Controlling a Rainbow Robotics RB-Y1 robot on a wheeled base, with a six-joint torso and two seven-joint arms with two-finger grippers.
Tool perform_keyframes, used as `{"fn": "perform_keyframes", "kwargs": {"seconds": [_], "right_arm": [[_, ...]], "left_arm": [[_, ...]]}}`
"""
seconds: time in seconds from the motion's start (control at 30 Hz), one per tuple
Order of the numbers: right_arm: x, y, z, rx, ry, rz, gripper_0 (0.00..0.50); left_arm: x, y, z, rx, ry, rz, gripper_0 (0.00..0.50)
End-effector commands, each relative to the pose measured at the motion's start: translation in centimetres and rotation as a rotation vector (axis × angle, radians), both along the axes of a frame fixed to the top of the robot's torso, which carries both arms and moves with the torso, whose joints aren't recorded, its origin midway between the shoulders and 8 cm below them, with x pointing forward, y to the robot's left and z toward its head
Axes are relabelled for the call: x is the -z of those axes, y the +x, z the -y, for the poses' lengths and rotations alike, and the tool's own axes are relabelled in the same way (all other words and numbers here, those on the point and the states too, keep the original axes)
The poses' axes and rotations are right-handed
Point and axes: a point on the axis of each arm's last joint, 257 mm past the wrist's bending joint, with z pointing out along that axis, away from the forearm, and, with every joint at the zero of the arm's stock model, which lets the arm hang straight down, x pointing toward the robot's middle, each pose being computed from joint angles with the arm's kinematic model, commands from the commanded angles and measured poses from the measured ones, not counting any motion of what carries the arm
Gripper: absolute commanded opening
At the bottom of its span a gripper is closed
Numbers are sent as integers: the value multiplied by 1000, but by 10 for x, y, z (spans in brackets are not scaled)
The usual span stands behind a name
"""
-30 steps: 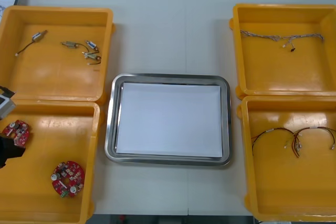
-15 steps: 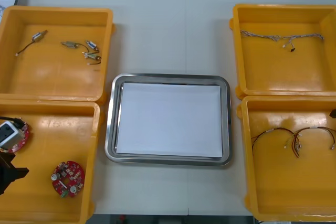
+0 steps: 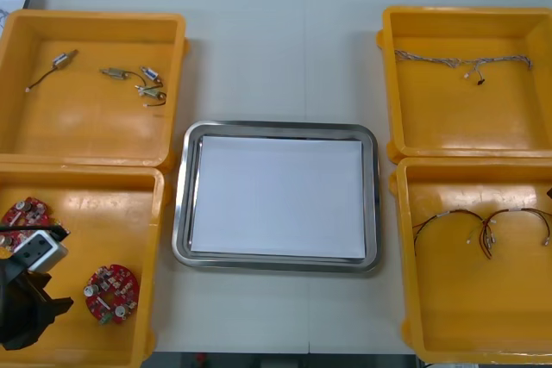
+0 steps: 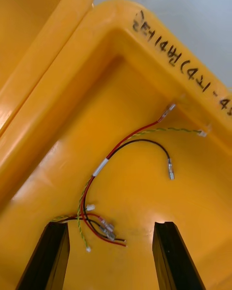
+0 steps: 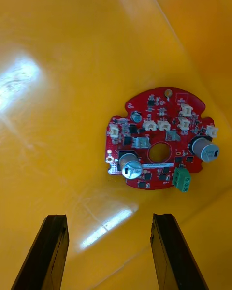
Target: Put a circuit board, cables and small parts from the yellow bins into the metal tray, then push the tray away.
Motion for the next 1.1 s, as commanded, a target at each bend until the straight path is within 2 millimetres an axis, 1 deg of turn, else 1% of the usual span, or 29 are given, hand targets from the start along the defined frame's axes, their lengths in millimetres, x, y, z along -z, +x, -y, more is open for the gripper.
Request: {"fn": "perform_keyframes", "kwargs": {"seconds": [0.03,0.13,0.17,0.27,0.37,0.57,0.7,0.83,1.0,1.1], "right_arm": [[5,0,11,40,-48,40,500],[9,1,18,49,-80,50,500],[10,1,24,58,-104,60,500],[13,1,28,65,-123,68,500],[23,0,34,95,-165,84,500],[39,0,34,141,-219,105,500],[53,-3,26,157,-215,100,500],[61,-6,20,171,-198,94,500],[69,-9,21,177,-214,89,500],[77,-9,23,175,-228,90,500]], "left_arm": [[18,-19,15,136,71,-8,500],[21,-21,19,146,72,-12,500],[24,-23,22,150,69,-12,500],[28,-26,25,156,66,-13,500],[32,-29,32,164,60,-12,500],[39,-33,41,176,55,-8,500],[41,-32,46,180,53,4,500],[43,-33,50,183,48,6,500],[44,-33,54,183,42,7,500],[46,-33,57,181,37,4,500]]}}
